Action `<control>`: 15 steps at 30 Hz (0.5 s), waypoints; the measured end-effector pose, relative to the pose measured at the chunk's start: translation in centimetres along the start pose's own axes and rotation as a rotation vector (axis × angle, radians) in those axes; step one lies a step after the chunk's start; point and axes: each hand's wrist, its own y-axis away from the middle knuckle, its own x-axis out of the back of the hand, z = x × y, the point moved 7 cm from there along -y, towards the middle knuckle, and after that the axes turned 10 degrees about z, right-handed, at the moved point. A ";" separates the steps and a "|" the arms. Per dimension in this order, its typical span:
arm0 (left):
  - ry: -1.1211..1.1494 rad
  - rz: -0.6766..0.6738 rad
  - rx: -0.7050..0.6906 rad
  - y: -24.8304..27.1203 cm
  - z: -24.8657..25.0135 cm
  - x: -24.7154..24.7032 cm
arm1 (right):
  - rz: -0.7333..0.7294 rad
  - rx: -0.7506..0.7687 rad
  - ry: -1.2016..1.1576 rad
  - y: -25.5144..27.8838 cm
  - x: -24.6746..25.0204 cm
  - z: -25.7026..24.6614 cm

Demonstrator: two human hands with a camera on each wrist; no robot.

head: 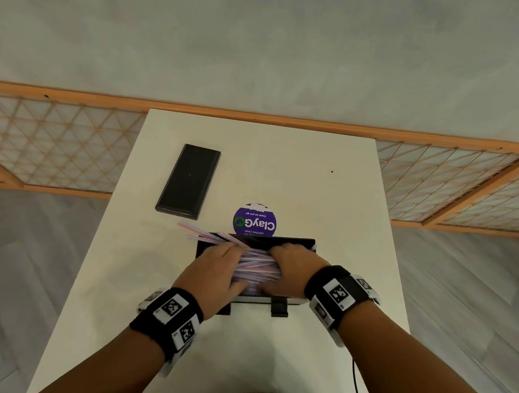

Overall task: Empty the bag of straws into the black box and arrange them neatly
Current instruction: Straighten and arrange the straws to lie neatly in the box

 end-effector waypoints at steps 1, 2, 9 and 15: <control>-0.010 -0.005 -0.017 -0.1 0.1 -0.1 | -0.034 -0.009 0.014 -0.3 -0.2 -0.1; -0.023 -0.016 -0.031 -0.1 0.1 -0.3 | -0.073 -0.015 0.027 -0.5 -0.4 -0.2; -0.037 -0.024 -0.075 0.3 0.5 -0.5 | -0.234 -0.041 -0.006 -1.1 0.2 -0.9; 0.029 0.003 -0.058 0.3 -0.1 0.7 | -0.174 0.019 -0.012 0.0 1.4 -1.1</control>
